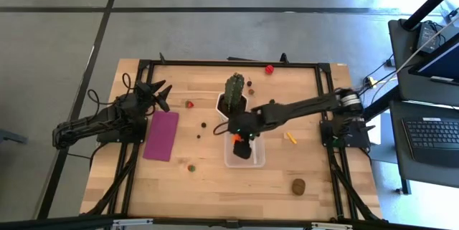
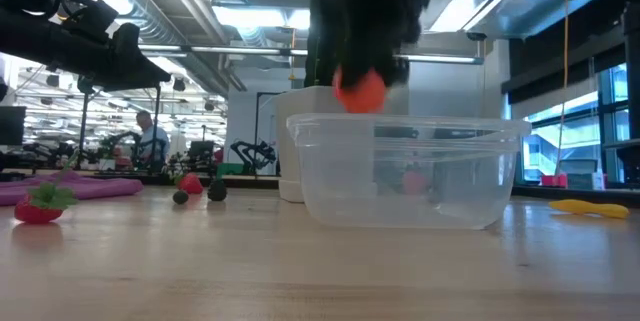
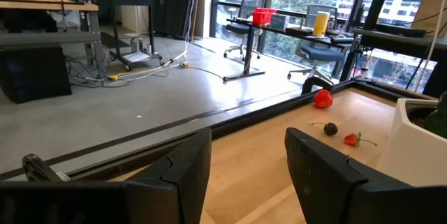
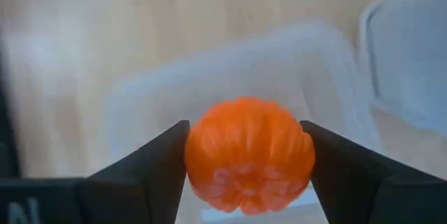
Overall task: Pick and placing Produce into tupperware
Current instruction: Put the orange pumpkin into the transparent bin
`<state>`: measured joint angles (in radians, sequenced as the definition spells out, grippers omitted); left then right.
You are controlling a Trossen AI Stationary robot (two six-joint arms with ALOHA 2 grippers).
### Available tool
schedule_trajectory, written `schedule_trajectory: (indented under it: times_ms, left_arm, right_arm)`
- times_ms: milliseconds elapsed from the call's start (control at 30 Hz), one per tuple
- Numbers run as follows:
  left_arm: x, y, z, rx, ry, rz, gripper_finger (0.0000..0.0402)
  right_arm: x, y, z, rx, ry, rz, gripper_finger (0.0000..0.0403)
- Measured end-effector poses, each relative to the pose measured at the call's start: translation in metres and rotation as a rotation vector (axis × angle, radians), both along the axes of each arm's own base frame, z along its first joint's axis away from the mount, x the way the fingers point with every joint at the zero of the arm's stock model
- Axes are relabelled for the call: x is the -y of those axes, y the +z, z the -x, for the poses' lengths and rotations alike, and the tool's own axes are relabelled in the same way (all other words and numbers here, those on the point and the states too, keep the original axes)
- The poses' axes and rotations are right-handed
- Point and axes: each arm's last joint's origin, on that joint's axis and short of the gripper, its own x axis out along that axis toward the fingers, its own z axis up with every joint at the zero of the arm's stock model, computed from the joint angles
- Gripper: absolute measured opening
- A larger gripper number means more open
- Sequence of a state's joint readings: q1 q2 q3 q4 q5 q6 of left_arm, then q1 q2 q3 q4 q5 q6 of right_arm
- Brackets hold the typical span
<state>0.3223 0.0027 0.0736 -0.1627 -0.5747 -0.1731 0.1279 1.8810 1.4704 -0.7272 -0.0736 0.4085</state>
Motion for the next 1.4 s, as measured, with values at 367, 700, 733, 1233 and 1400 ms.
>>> schedule_trajectory:
  times_ms: [367, 700, 733, 1233, 1400]
  left_arm:
    - [0.000, 0.000, 0.000, -0.001, -0.001, 0.000, 0.0176]
    - [0.000, 0.000, 0.000, -0.001, 0.000, 0.001, 0.0176]
    - [0.000, 0.000, 0.000, -0.001, -0.001, 0.000, 0.0176]
    - [0.000, 0.000, 0.000, 0.000, -0.001, 0.000, 0.0176]
    - [0.000, 0.000, 0.000, 0.000, 0.000, 0.000, 0.0176]
  right_arm:
    - [-0.014, -0.041, -0.007, -0.137, 0.036, -0.012, 0.0261]
    - [-0.025, -0.040, -0.004, -0.136, 0.065, -0.010, 0.0263]
    - [-0.026, -0.040, -0.004, -0.136, 0.067, -0.010, 0.0263]
    - [-0.026, -0.041, -0.002, -0.169, 0.000, -0.032, 0.0265]
    - [-0.026, -0.041, -0.001, -0.176, -0.005, -0.033, 0.0265]
